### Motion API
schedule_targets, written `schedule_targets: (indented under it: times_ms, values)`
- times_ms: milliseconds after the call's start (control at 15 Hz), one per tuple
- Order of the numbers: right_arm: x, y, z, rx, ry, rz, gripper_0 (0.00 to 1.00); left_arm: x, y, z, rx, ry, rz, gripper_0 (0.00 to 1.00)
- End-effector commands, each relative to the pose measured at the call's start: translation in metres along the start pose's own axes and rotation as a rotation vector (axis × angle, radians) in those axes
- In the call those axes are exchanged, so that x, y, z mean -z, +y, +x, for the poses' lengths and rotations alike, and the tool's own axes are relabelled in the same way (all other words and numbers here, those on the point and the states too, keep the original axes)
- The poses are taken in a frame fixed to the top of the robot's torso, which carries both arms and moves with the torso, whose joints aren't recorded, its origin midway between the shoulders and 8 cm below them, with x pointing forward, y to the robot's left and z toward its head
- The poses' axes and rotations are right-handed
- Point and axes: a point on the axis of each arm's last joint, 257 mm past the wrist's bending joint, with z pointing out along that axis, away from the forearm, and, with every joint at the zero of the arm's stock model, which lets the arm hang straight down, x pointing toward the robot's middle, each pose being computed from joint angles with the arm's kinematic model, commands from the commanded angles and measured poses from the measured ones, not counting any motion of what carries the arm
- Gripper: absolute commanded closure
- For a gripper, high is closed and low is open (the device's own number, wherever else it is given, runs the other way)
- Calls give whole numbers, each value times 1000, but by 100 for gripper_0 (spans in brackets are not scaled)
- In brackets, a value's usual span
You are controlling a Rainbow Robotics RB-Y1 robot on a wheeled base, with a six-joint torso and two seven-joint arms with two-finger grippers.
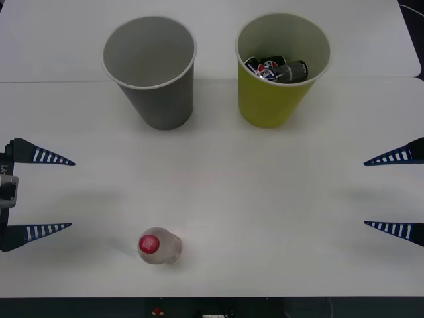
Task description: Put the can into the green bin and the plastic bottle into the gray bin
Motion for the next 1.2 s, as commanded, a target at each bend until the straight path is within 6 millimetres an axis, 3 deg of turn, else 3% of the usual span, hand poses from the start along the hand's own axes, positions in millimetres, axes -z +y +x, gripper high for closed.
schedule_targets:
  times_ms: [67,133,533,800,1200]
  values:
    - [0,0,0,0,0,0,0,0,0,0,0,0,0,0]
    - [0,0,0,0,0,0,0,-1,-4,10,38,1,-15,0]
    - [0,0,0,0,0,0,0,7,2,21,-8,15,-46,0]
    - [0,0,0,0,0,0,0,9,-20,25,95,-60,25,0]
    - [0,0,0,0,0,0,0,-17,-46,17,144,-228,82,0]
